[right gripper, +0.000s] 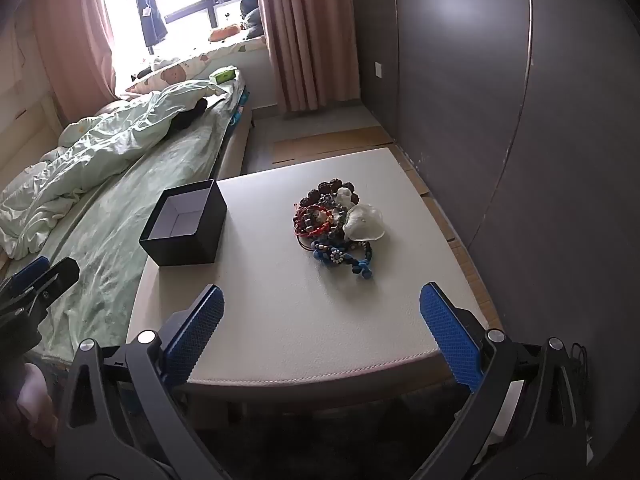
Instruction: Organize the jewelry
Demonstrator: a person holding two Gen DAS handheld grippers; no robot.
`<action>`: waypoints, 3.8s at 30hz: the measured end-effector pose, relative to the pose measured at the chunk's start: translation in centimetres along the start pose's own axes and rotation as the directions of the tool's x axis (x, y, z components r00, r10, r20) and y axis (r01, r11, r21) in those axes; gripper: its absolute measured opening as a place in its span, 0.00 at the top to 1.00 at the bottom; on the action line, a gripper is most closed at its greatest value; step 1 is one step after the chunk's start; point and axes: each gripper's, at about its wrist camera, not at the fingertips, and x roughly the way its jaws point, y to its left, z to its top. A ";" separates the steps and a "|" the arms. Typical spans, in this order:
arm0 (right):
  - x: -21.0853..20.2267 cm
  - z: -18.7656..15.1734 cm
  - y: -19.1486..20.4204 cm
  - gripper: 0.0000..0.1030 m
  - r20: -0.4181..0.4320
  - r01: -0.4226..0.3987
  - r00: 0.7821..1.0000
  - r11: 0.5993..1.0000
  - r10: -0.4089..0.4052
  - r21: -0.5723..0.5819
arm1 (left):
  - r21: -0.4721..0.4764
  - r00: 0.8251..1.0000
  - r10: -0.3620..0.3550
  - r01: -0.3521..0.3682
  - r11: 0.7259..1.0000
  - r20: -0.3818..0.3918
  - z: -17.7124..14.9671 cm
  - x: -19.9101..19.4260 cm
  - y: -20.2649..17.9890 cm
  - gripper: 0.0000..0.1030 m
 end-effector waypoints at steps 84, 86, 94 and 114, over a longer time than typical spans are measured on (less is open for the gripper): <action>0.0 0.6 -0.7 0.05 0.023 0.031 0.999 0.999 -0.032 0.005 | 0.024 0.999 -0.028 0.027 0.999 0.024 0.2 0.3 -0.3 0.08; 0.1 0.7 -0.7 0.05 0.024 0.032 0.999 0.999 -0.032 0.008 | 0.017 0.999 -0.030 0.030 0.999 0.020 0.3 0.5 -0.2 0.08; 1.6 1.9 -1.3 0.05 0.015 0.030 0.999 0.998 -0.031 0.055 | 0.020 0.999 -0.031 0.031 0.999 -0.010 0.9 3.1 -0.5 0.08; 9.7 4.5 -8.6 0.39 -0.138 -0.060 0.982 0.904 0.130 0.423 | 0.028 0.974 -0.202 0.206 0.978 -0.106 3.2 11.9 -4.9 0.34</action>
